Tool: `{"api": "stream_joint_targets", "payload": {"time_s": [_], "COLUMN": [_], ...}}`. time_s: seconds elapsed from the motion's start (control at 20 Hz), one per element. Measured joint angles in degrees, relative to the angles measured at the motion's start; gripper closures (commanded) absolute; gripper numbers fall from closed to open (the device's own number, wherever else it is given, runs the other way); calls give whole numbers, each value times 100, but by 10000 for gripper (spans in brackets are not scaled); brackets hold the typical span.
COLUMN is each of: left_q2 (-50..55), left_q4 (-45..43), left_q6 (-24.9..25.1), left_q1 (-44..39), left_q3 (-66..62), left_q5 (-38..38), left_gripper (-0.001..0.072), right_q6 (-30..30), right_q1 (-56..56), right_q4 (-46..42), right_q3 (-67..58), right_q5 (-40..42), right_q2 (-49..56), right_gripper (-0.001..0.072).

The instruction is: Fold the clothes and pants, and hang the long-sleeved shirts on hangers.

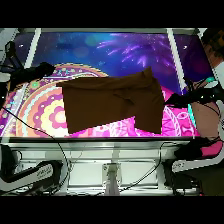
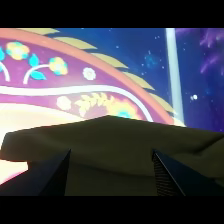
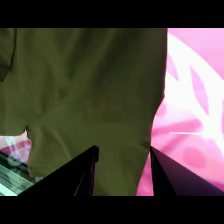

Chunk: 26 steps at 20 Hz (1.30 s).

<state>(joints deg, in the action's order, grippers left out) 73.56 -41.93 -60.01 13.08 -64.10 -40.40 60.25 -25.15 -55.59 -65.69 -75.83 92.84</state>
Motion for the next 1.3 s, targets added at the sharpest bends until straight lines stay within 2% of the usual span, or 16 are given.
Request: {"api": "stream_joint_targets", "payload": {"time_s": [0.3,0.55,0.7,0.85,0.9,1.0,1.05,1.1,1.3], "left_q2": [0,0,0,0,0,0,0,-2,-9], "left_q4": [-2,-2,-2,-2,-2,-9,-70,-173,-1058], "left_q6": [0,2,2,4,7,7,4,4,-4], "left_q1": [0,0,0,15,33,85,120,151,245], "left_q3": [0,-2,0,-2,0,0,-2,0,0], "left_q5": [-109,-125,-127,-133,-138,-188,-273,-372,-1187], "left_gripper": [115,115,115,117,165,347,454,675,691], "right_q6": [-74,-79,-105,-227,-269,-341,-365,-389,-428], "right_q1": [11,15,39,138,184,284,328,363,431], "right_q4": [313,393,584,649,662,623,610,608,603], "right_q3": [111,127,125,125,125,127,131,131,133], "right_q5": [678,933,876,946,975,1123,1191,1246,1467], "right_q2": [170,282,422,492,505,525,531,531,485], "right_gripper": [326,329,390,408,455,692,695,696,696]}}
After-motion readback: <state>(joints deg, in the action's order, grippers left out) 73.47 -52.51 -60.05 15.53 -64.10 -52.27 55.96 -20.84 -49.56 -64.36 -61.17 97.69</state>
